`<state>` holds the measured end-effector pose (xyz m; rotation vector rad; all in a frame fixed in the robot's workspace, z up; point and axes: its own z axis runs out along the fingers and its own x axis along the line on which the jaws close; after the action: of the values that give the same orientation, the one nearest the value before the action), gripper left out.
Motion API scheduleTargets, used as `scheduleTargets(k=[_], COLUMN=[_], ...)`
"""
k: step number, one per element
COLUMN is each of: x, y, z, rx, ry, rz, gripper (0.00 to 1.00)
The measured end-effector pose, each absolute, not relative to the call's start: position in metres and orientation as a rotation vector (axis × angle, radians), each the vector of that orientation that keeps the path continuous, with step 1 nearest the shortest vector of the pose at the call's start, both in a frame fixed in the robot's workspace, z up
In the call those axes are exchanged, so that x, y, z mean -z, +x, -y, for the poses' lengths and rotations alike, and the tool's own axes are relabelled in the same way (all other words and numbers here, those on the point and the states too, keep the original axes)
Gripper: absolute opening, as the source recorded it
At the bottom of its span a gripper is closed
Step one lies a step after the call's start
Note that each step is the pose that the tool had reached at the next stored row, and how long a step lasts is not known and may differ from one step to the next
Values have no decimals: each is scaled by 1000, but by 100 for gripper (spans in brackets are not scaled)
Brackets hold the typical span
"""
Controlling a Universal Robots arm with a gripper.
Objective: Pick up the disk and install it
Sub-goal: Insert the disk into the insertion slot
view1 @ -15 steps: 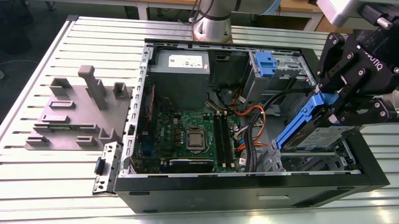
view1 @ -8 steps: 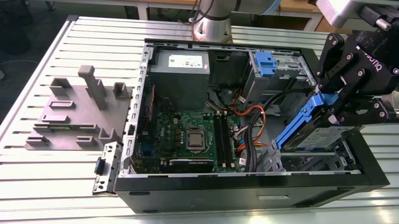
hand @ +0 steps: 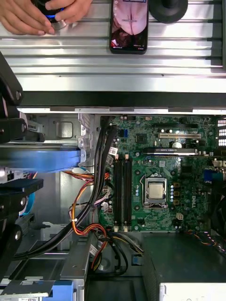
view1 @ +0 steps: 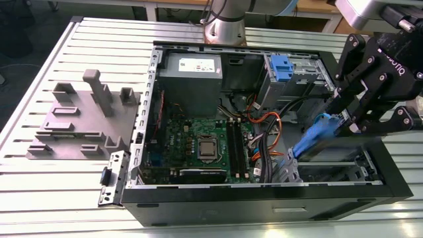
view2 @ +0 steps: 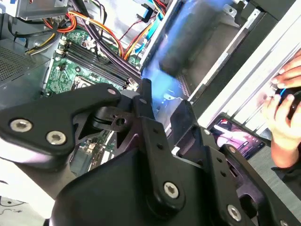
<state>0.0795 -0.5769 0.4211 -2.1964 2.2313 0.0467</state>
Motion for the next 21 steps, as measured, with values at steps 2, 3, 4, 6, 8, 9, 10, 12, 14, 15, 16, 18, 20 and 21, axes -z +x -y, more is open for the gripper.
scheduleTargets(k=[2,3,4,6,8,9,10,12,14,15,16,18,20,21], x=[-421,-421,-421,-418,-415,-413,-411,-408,-404,-402,-400,-397,-393,-391], y=[79,79,79,80,80,80,80,80,80,80,80,80,80,80], z=[577,577,577,577,577,577,577,577,577,577,577,577,577,577], rx=[-47,-47,-46,-44,-43,-42,-42,-42,-42,-42,-42,-42,-42,-42], ry=[-2196,-2196,-2197,-2198,-2198,-2198,-2199,-2199,-2199,-2199,-2199,-2199,-2199,-2199], rz=[-2231,-2231,-2231,-2233,-2233,-2233,-2233,-2233,-2233,-2233,-2233,-2233,-2233,-2233], gripper=[44,44,44,44,44,44,44,44,44,44,44,44,44,44])
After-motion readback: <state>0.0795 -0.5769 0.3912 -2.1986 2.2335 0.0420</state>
